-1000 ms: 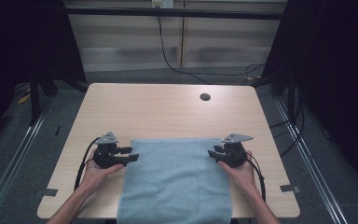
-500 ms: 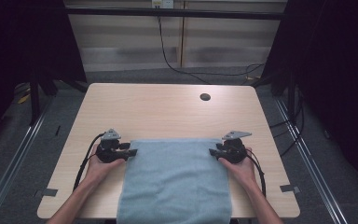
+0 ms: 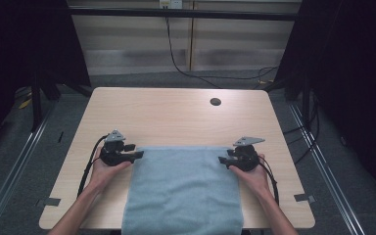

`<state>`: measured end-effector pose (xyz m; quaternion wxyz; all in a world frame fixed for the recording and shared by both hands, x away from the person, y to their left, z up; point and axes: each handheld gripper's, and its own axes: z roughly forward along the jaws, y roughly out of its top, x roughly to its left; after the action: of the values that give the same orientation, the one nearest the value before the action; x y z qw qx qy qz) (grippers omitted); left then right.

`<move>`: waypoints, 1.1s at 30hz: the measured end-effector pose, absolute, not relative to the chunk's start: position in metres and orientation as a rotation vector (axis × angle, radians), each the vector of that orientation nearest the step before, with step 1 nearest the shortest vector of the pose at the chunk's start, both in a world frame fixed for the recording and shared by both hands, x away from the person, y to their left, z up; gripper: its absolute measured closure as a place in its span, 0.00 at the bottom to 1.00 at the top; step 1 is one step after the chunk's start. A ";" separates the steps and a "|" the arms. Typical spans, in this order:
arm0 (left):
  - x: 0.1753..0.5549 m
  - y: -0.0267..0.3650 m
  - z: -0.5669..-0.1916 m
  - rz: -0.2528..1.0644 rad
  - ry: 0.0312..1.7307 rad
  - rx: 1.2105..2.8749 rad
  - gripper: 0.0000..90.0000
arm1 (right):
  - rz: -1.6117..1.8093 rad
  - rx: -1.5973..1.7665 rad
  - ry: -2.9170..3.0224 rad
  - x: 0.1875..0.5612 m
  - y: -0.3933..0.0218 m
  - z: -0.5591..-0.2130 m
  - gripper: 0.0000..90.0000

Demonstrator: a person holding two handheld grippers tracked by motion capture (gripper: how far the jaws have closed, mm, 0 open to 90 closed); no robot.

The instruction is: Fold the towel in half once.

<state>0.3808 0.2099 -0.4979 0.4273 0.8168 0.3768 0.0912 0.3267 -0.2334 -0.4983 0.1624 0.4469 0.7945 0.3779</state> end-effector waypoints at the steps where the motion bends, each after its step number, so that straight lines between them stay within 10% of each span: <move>1: 0.383 0.208 -0.500 0.223 0.941 2.048 0.50 | 1.096 1.291 2.254 0.329 -0.236 -0.498 0.50; 15: 0.380 0.193 -0.505 0.278 0.909 2.111 0.44 | 1.007 1.292 2.270 0.343 -0.236 -0.509 0.41; 20: 0.371 0.190 -0.506 0.340 0.856 2.167 0.53 | 1.031 1.234 2.294 0.340 -0.229 -0.508 0.67; 24: 0.369 0.191 -0.505 0.295 0.819 2.172 0.79 | 1.068 1.232 2.325 0.338 -0.225 -0.507 0.89; 33: 0.378 0.201 -0.504 0.154 0.893 2.028 0.95 | 1.193 1.271 2.282 0.340 -0.230 -0.497 0.96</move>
<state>0.3782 0.2008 -0.5042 0.4441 0.8181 0.3600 0.0619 0.3399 -0.2301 -0.4966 0.1348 0.4385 0.7874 0.4117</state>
